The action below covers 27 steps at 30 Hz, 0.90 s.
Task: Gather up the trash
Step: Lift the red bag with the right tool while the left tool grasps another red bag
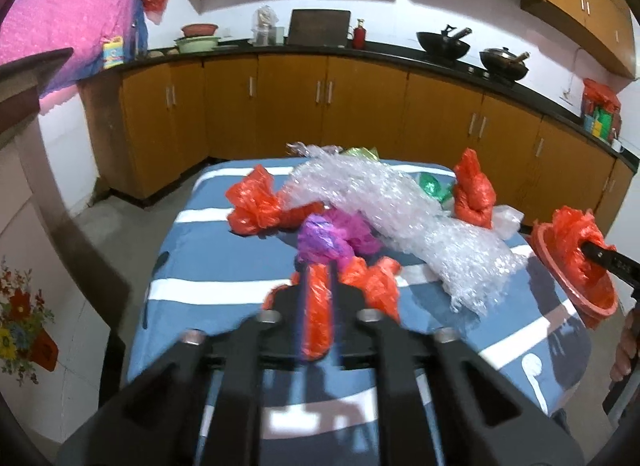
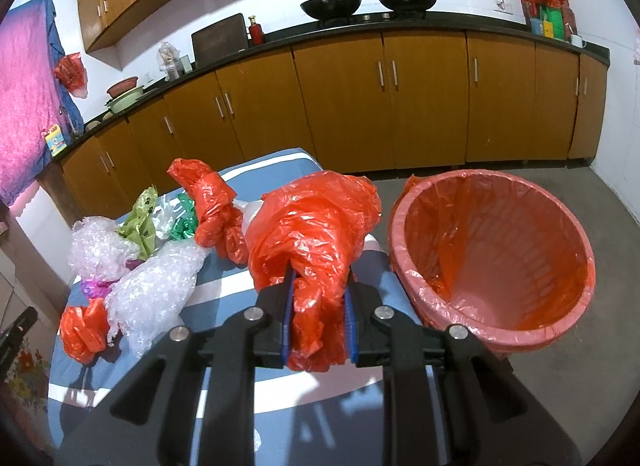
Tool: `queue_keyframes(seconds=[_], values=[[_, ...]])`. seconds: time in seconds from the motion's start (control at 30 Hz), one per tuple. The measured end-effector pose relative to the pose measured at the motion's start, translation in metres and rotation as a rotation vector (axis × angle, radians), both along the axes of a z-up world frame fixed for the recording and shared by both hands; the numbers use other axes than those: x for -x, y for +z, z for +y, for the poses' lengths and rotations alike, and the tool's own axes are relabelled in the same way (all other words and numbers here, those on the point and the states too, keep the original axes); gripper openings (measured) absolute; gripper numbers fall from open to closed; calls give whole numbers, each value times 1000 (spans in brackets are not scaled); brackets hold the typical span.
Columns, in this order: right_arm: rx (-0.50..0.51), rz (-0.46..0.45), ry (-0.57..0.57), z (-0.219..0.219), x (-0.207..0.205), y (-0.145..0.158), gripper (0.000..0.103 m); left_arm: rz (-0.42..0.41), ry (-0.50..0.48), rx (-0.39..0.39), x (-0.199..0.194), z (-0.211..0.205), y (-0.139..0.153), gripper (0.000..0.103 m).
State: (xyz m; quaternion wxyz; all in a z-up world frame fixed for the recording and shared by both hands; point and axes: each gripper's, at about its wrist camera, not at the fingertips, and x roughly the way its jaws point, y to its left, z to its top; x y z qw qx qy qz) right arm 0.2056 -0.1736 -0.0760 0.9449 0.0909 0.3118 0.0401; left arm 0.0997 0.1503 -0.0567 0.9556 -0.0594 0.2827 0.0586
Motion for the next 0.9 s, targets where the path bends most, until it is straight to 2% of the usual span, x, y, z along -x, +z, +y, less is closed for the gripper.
queue_keyframes(seconds=[0.03,0.07,0.2,0.37,0.4,0.43,0.53,0.63,0.9], values=[[-1,1,0,0,0,0,21,-2,-1,-3,0,-2,-1,48],[-1,1,2,1,0,0,21,-7,-5,-12,0,-6,-2,50],[6,0,10,3,2,1,21,19,-8,-37,-10,-13,-11,51],[9,1,8,3,3,2,21,99,7,-36,-27,-10,-34,51],[10,2,8,3,3,2,21,115,8,-29,-30,-10,-38,46],[12,1,8,3,3,2,21,123,10,-22,-32,-8,-41,34],[15,-2,9,3,3,3,21,123,13,10,-32,-3,-41,11],[17,-5,10,5,4,3,21,108,15,7,-29,-1,-37,4],[8,-11,23,4,9,5,21,54,28,12,-2,6,-20,3]])
